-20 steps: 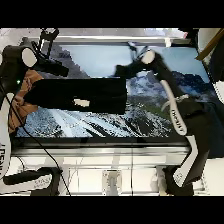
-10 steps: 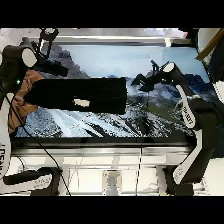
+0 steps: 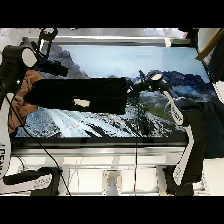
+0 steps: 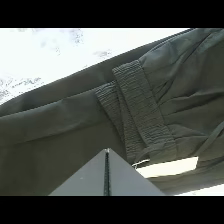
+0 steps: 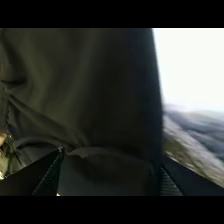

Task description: Fold the clothes and pants, and hang the long-sleeved shirts on hangers.

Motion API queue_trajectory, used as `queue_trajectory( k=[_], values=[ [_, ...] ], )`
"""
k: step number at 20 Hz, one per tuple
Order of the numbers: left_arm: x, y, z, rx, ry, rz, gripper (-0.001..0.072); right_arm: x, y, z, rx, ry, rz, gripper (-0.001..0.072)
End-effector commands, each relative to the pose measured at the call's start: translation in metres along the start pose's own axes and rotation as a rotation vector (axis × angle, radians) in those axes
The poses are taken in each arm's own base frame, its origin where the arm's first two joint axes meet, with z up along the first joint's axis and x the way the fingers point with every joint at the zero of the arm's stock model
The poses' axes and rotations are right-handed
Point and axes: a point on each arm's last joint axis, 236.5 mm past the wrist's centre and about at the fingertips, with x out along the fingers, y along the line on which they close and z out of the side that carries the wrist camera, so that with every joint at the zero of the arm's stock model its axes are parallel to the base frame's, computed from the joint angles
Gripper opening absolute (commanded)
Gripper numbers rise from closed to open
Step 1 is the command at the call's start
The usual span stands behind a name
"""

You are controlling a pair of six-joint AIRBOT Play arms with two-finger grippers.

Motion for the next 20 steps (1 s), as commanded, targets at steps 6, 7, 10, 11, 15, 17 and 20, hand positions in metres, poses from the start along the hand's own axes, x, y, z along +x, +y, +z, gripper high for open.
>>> queue_trajectory(
  k=[6,7,10,11,15,17,20],
  values=[
    [0.000,0.000,-0.003,-0.001,0.011,-0.002,0.0010,-0.001,0.073,-0.022,-0.188,0.096,0.056,0.0017],
    [0.000,-0.001,-0.004,-0.001,0.016,-0.003,0.0010,-0.020,0.077,-0.021,-0.213,0.108,0.042,0.0017],
    [-0.001,-0.004,-0.005,-0.044,0.024,-0.010,0.0010,-0.093,0.067,-0.020,-0.230,0.124,-0.081,0.0017],
    [-0.001,-0.008,-0.004,-0.059,0.022,-0.020,0.0010,-0.118,0.063,-0.022,-0.238,0.122,-0.117,0.0016],
    [-0.001,-0.072,0.007,-0.014,0.005,-0.153,0.0009,-0.213,0.056,-0.044,-0.209,0.121,-0.200,0.0017],
    [0.014,-0.127,0.009,0.034,0.016,-0.251,0.0009,-0.239,0.059,-0.057,-0.153,0.128,-0.210,0.0017],
    [0.065,-0.228,-0.003,0.101,0.055,-0.403,0.0009,-0.245,0.071,-0.058,-0.147,0.097,-0.197,0.0017]
  ],
)
